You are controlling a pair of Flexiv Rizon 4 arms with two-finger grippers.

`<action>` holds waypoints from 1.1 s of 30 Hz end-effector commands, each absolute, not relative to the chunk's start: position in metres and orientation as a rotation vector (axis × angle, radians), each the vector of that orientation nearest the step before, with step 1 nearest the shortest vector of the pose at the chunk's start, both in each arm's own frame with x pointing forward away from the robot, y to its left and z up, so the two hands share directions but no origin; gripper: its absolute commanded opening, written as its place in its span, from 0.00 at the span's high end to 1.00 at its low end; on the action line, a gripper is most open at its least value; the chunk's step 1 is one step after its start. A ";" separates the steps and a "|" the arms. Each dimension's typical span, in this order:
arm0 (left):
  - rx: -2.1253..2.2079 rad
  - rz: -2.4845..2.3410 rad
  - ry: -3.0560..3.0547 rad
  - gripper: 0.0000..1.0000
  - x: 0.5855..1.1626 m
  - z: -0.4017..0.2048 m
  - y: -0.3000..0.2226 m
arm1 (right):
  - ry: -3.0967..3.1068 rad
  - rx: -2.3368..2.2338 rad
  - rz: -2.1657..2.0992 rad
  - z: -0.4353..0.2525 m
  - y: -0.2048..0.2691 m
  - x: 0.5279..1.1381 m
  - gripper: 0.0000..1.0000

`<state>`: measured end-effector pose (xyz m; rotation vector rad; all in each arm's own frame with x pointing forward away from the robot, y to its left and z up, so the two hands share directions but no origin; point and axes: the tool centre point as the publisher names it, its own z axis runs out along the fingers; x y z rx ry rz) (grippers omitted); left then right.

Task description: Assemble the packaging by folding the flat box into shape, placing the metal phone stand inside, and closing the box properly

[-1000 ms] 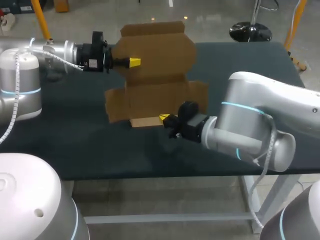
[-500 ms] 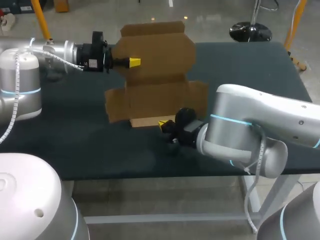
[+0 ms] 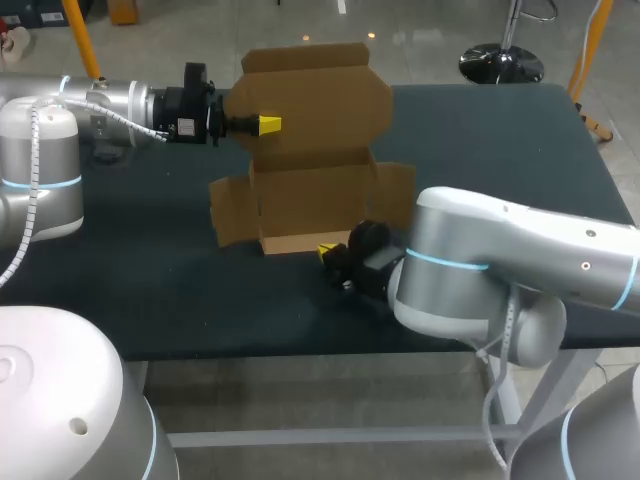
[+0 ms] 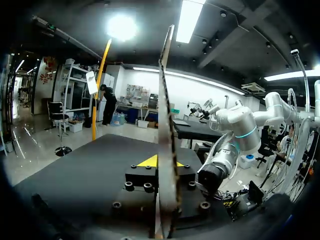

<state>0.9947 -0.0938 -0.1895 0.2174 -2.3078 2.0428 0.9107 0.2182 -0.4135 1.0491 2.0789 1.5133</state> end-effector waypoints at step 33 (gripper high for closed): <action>0.212 2.042 -2.305 1.00 0.995 -0.191 -0.093 | 1.970 1.125 1.470 -0.420 0.226 0.930 1.00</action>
